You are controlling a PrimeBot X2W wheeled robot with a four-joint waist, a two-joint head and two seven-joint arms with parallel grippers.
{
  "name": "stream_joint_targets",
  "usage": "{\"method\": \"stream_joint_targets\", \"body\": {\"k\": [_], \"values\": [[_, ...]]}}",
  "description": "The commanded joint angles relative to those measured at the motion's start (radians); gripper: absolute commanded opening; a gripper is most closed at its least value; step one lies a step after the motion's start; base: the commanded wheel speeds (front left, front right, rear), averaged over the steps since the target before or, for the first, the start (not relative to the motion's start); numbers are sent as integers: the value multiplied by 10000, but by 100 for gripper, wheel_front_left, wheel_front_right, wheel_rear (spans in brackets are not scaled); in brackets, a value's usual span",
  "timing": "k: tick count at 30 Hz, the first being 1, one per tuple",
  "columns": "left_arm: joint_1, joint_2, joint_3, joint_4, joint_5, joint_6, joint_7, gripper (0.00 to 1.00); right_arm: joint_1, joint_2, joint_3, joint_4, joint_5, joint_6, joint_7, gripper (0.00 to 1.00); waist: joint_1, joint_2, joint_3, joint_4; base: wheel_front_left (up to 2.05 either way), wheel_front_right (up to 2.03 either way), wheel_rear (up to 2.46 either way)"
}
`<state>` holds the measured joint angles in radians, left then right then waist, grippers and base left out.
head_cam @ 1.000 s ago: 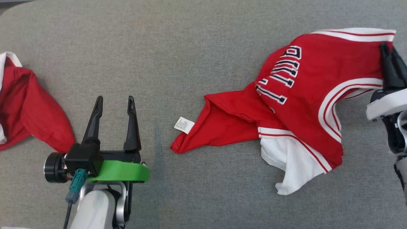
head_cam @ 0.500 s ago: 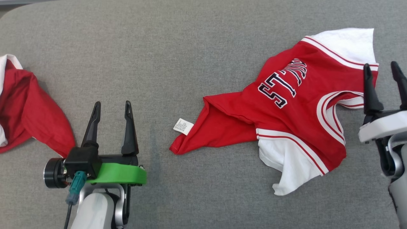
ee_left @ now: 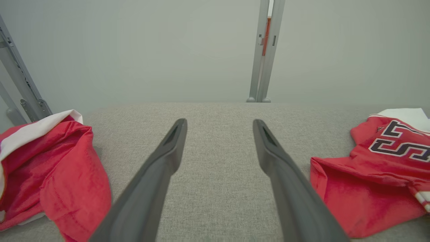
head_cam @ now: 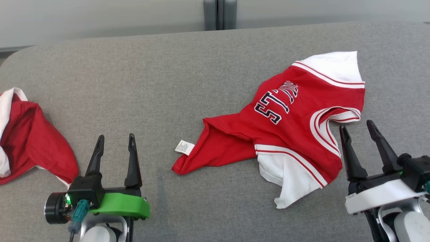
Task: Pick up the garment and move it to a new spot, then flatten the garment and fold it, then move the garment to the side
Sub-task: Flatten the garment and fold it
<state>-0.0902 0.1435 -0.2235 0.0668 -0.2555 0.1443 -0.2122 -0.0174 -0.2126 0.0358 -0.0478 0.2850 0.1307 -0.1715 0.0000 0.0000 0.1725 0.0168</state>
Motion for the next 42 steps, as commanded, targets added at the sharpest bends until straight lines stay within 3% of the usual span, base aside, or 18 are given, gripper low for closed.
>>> {"method": "stream_joint_targets", "body": {"k": [1,16,23,27,32,33,34,36,42], "values": [[193,102,9,-28,-106,57,38,100,270,82,-12,-220,-86,1,157,100,0,0,-348,-158,0,0,0],[277,231,-196,-68,-89,15,232,100,931,366,-106,-1232,-175,1,847,100,0,0,-441,-136,0,0,0],[-487,183,-1016,396,-134,-628,1391,100,667,354,-52,-1310,-121,1,808,100,0,0,-72,-179,0,0,0],[-1088,118,-1572,1296,-289,-1157,2601,100,494,334,85,-1228,-63,1,742,100,0,0,218,-325,0,0,0],[-1480,136,-1818,2256,-445,-1445,3495,100,388,305,145,-1075,21,1,640,100,0,0,441,-530,0,0,0],[-1530,149,-1843,2424,-495,-1489,3653,93,371,307,149,-1047,30,1,626,100,0,0,479,-560,0,0,0],[-1571,152,-1840,2531,-530,-1516,3736,53,353,305,151,-1027,40,1,599,100,0,0,510,-582,0,0,0],[-1662,196,-1844,2808,-579,-1538,3890,0,313,290,149,-988,68,1,543,100,0,0,576,-614,0,0,0],[-1919,182,-1562,2878,-802,-1488,3358,0,271,270,135,-868,112,1,484,100,0,0,667,-626,0,0,0]]}}
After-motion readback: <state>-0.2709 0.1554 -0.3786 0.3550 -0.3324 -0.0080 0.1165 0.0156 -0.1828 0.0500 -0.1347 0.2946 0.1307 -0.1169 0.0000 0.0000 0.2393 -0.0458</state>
